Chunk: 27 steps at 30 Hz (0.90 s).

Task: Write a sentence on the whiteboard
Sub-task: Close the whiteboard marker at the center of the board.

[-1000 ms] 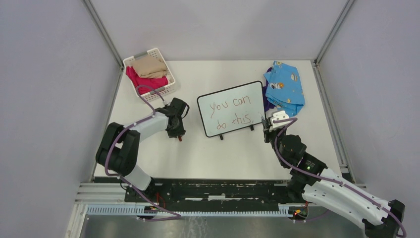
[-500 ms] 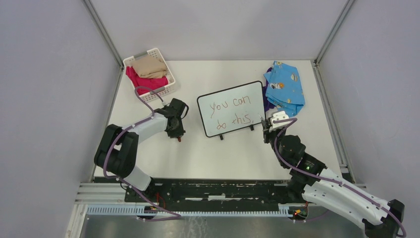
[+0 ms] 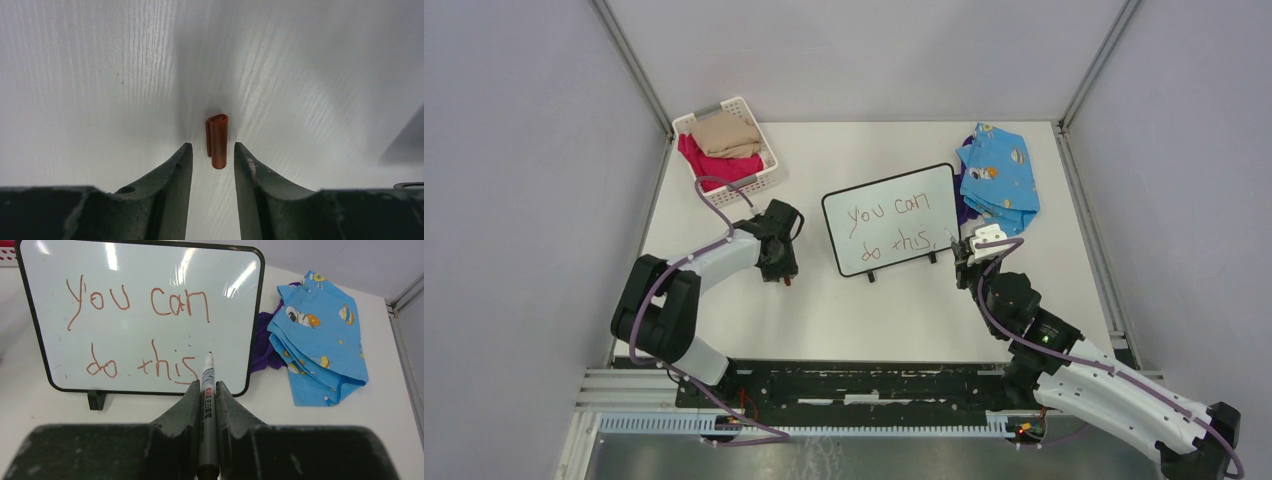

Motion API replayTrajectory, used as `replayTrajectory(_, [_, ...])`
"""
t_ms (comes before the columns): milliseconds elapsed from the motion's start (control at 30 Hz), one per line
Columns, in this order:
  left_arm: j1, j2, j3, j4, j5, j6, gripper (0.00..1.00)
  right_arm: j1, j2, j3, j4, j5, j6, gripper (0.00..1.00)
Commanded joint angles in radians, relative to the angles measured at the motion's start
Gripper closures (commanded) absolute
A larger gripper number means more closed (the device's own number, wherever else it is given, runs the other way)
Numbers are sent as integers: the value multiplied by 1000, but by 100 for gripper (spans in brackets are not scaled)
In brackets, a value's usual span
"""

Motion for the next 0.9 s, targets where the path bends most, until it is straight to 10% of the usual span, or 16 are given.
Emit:
replayTrajectory(0, [-10, -6, 2, -15, 13, -25, 57, 6, -9, 3, 34, 11, 14, 100])
replayTrajectory(867, [-16, 124, 58, -31, -42, 0, 64, 7, -38, -5, 29, 35, 14, 100])
